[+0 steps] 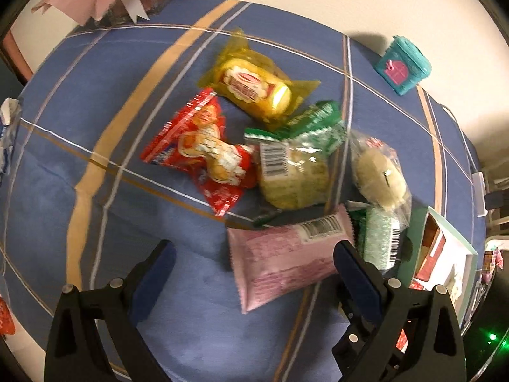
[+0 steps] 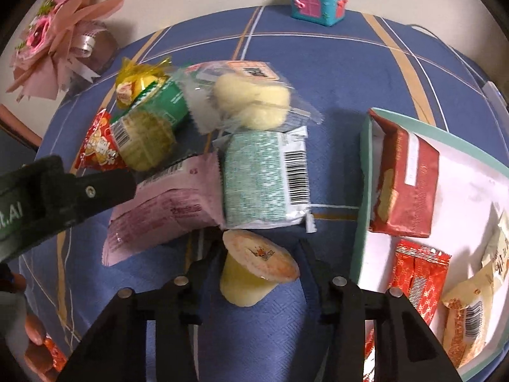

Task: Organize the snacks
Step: 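Lower the right tool over the yellow pudding cup, then grasp the pink packet with the left tool while the right tool grasps the pudding cup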

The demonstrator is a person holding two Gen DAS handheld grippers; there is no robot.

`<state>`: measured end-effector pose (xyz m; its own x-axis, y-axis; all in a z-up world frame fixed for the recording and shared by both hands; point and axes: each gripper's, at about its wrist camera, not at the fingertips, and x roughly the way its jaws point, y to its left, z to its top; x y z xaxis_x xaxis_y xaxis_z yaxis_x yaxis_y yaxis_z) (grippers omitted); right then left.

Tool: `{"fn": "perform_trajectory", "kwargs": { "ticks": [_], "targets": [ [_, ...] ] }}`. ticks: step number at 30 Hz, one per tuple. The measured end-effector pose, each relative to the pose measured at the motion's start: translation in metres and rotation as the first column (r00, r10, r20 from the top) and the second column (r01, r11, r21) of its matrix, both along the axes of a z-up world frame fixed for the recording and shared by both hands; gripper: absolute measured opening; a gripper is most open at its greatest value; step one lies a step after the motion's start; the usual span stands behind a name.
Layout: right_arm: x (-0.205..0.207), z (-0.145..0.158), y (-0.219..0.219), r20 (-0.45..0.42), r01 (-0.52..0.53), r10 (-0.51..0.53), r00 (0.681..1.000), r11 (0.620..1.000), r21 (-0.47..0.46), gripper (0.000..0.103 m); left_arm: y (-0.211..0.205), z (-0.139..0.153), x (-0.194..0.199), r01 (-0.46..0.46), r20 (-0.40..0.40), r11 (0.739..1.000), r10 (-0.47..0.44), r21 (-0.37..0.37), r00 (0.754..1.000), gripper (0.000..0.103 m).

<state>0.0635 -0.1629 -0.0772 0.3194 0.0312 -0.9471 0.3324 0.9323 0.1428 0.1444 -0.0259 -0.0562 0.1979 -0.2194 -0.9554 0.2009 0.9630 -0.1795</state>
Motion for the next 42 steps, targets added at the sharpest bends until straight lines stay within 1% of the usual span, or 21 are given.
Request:
{"fn": "perform_trajectory", "kwargs": {
  "ticks": [6, 8, 11, 12, 14, 17, 21, 27, 31, 35, 42],
  "targets": [
    [-0.005, 0.001, -0.018, -0.003, 0.012, -0.011, 1.0, 1.0, 0.021, 0.048, -0.018, -0.01, -0.002, 0.016, -0.027, 1.0, -0.016, -0.008, 1.0, 0.099],
    [-0.004, 0.001, -0.023, -0.004, 0.007, -0.007, 1.0, 1.0, 0.006, 0.048, -0.024, -0.013, -0.001, 0.018, -0.035, 1.0, -0.018, -0.014, 0.999, 0.099],
    [-0.007, 0.002, -0.026, -0.004, -0.002, 0.002, 1.0, 1.0, 0.008, 0.048, -0.033, -0.018, -0.001, 0.021, -0.044, 0.999, -0.023, -0.027, 0.999, 0.099],
    [-0.007, 0.002, -0.027, -0.004, 0.006, -0.006, 1.0, 1.0, -0.01, 0.048, -0.037, -0.02, -0.001, 0.026, -0.047, 0.999, -0.027, -0.026, 0.999, 0.099],
    [-0.007, 0.002, -0.028, -0.006, 0.001, -0.001, 1.0, 1.0, -0.015, 0.048, -0.043, -0.025, -0.001, 0.03, -0.052, 1.0, -0.031, -0.007, 0.998, 0.099],
    [-0.009, 0.003, -0.026, -0.006, -0.002, 0.002, 1.0, 1.0, -0.022, 0.048, -0.047, -0.028, 0.002, 0.019, -0.054, 1.0, -0.019, -0.004, 0.998, 0.099],
    [-0.009, 0.002, -0.018, -0.009, -0.006, 0.006, 1.0, 0.999, -0.032, 0.048, -0.042, -0.022, 0.0, 0.017, -0.031, 1.0, -0.017, 0.007, 0.999, 0.086],
    [-0.012, 0.003, -0.004, -0.014, -0.011, 0.011, 1.0, 0.999, -0.036, 0.048, -0.039, -0.016, -0.004, 0.019, -0.021, 1.0, -0.019, 0.015, 1.0, 0.079],
    [-0.011, 0.003, 0.003, -0.016, -0.016, 0.016, 1.0, 0.999, -0.043, 0.048, -0.037, -0.012, -0.006, 0.009, -0.026, 1.0, -0.009, 0.009, 1.0, 0.077],
    [-0.014, 0.01, 0.001, -0.003, -0.012, 0.012, 1.0, 0.999, -0.035, 0.048, -0.034, -0.008, -0.009, -0.004, -0.022, 1.0, 0.005, 0.005, 1.0, 0.077],
    [-0.024, 0.032, -0.002, 0.032, -0.012, 0.012, 0.999, 1.0, -0.021, 0.048, -0.02, 0.018, -0.019, -0.023, 0.017, 1.0, 0.023, -0.006, 1.0, 0.077]
  ]
}}
